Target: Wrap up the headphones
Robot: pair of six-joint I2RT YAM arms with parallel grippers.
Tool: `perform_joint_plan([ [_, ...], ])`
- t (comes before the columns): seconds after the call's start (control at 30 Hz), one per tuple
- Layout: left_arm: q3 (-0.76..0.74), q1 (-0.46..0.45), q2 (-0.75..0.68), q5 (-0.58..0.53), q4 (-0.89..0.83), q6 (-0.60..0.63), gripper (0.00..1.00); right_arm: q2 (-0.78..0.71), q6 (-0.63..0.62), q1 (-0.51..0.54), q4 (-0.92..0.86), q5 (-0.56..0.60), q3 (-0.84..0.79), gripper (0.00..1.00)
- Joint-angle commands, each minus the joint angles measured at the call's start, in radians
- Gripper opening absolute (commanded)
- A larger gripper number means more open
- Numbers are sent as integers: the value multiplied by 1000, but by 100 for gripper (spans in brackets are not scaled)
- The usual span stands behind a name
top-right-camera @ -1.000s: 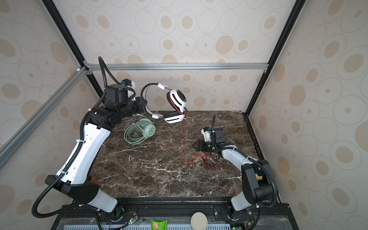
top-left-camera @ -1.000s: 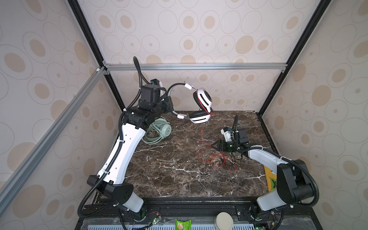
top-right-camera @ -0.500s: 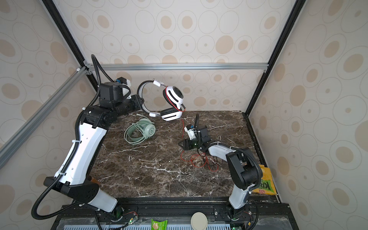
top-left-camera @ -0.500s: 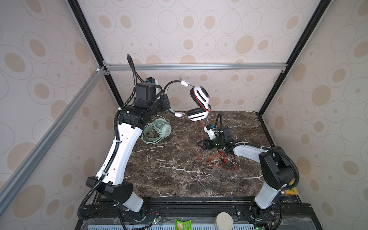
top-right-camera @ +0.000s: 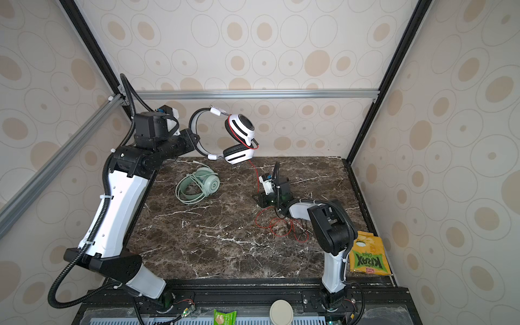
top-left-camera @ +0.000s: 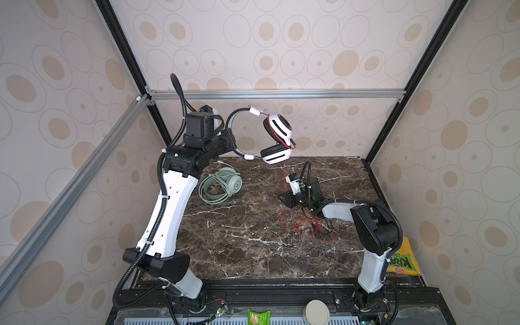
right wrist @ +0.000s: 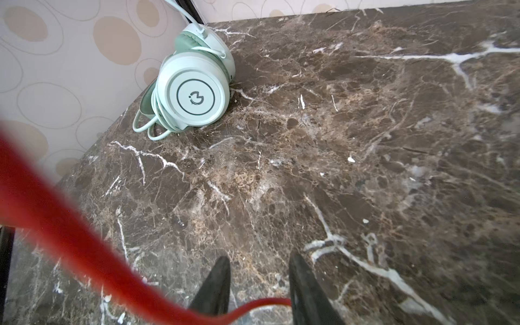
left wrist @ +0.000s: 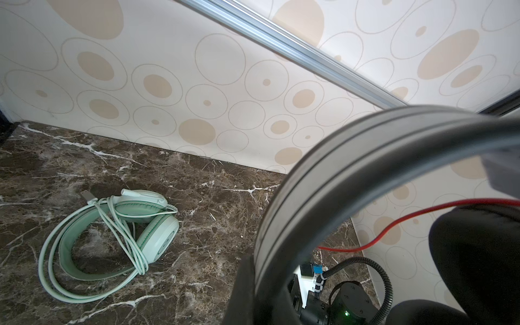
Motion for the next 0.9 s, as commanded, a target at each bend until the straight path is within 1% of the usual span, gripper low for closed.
perform_joint_plan([
  [0.0, 62, 29, 8, 67, 44, -76, 0, 11, -6, 10, 88, -48, -5, 32],
  [0.1, 59, 51, 23, 101, 54, -99, 0, -11, 2, 11, 127, -101, -44, 14],
  [0.2, 39, 68, 31, 103, 76, -121, 0, -83, 26, 12, 130, -103, -119, 1],
  [0.23, 28, 73, 31, 97, 84, -129, 0, -112, 30, 14, 108, -90, -143, 0],
  [0.33, -35, 86, 23, 57, 123, -166, 0, -233, 7, 44, -65, -5, -197, 0],
  [0.5, -190, 95, -4, 70, 244, -282, 0, -396, -67, 170, -394, 140, -213, 0],
  [0.63, -291, 93, -17, 79, 318, -364, 0, -513, -105, 286, -564, 258, -213, 0],
  [0.73, -324, 94, -19, 21, 315, -382, 0, -622, -121, 371, -686, 337, -206, 0],
  [0.87, -367, 92, -33, -104, 283, -350, 0, -767, -137, 454, -853, 429, -179, 0],
])
